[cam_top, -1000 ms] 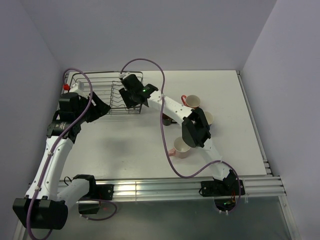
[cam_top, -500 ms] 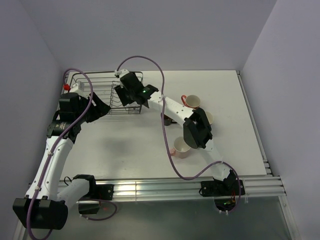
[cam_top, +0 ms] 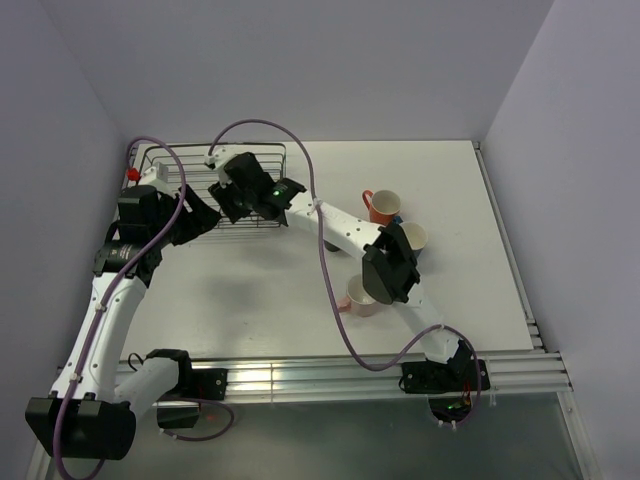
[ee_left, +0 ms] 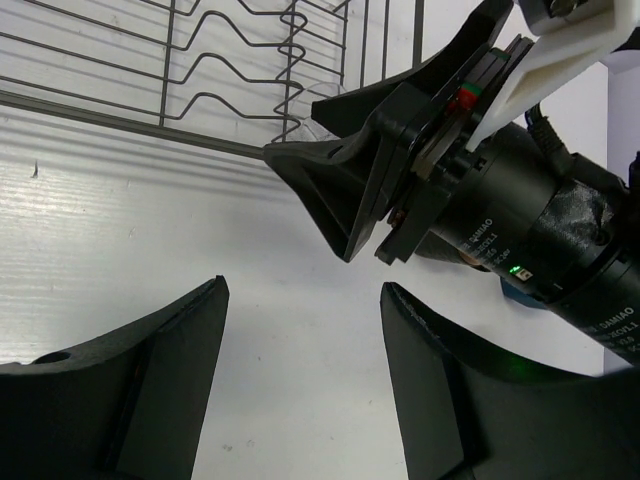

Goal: Load the cups into the dish rack

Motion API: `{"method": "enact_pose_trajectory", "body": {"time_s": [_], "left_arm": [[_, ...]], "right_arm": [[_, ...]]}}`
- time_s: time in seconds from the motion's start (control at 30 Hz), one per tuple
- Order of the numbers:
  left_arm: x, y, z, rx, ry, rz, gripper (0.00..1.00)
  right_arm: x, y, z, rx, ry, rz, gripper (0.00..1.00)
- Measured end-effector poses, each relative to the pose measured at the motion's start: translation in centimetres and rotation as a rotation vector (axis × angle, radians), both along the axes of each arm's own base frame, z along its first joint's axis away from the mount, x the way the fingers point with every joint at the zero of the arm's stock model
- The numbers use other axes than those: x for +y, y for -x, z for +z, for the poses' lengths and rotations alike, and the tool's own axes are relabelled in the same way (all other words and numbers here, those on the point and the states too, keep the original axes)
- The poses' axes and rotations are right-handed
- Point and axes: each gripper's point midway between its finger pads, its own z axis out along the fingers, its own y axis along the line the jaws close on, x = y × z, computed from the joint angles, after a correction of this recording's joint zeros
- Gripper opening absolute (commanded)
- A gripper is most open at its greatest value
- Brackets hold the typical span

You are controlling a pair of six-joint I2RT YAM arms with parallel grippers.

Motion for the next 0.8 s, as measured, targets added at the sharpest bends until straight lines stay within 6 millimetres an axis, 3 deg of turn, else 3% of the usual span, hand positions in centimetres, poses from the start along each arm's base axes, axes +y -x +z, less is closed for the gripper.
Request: {"method": "enact_pose_trajectory", "body": {"time_s": [0.8], "left_arm": [[0.0, 0.1, 0.4, -0.013, 0.001, 0.000, 0.69]], "right_arm": [[1.4, -1.0, -3.8, -0.046, 0.061, 0.064, 0.59]]}}
